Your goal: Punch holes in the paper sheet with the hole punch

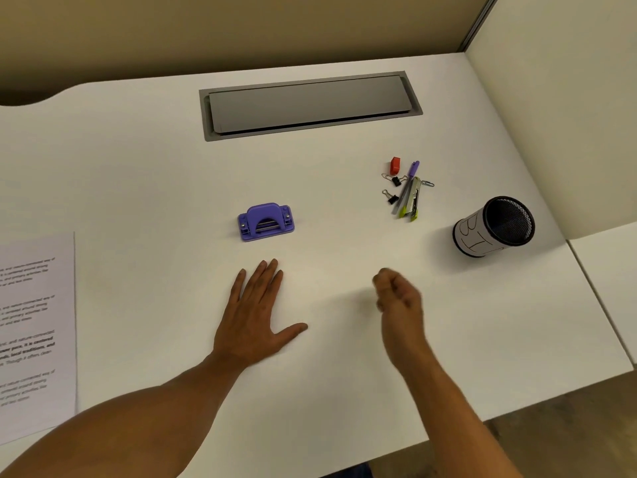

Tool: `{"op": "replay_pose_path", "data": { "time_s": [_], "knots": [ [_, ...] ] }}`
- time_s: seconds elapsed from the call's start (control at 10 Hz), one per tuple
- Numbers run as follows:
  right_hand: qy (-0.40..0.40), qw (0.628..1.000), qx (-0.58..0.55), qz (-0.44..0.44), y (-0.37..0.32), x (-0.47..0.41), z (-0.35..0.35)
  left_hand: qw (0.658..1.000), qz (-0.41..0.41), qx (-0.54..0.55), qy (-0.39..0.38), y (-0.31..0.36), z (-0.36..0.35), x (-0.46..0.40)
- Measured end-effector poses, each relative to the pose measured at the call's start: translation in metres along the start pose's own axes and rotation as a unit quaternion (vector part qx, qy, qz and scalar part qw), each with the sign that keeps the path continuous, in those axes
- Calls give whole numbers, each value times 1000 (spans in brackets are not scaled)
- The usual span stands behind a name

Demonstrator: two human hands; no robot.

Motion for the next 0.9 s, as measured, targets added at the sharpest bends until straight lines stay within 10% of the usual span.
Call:
{"op": "replay_pose_path", "data": {
  "time_s": [0.3,0.9],
  "knots": [
    [306,925,203,100,-83,-66,156,1000,-10,-11,10,0,-1,0],
    [339,892,291,69,-79,-103,187,1000,-3,-8,-1,0,-1,-1]
  ]
}}
Point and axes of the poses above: each hand's wrist, its own x-axis away from the middle knuckle, its own z-axis out of the back of the hand, y = z × x, the point moved 6 cm from there along -x, towards the middle knuckle, and after that the axes turned 13 degrees about x, right-handed, at the moved point
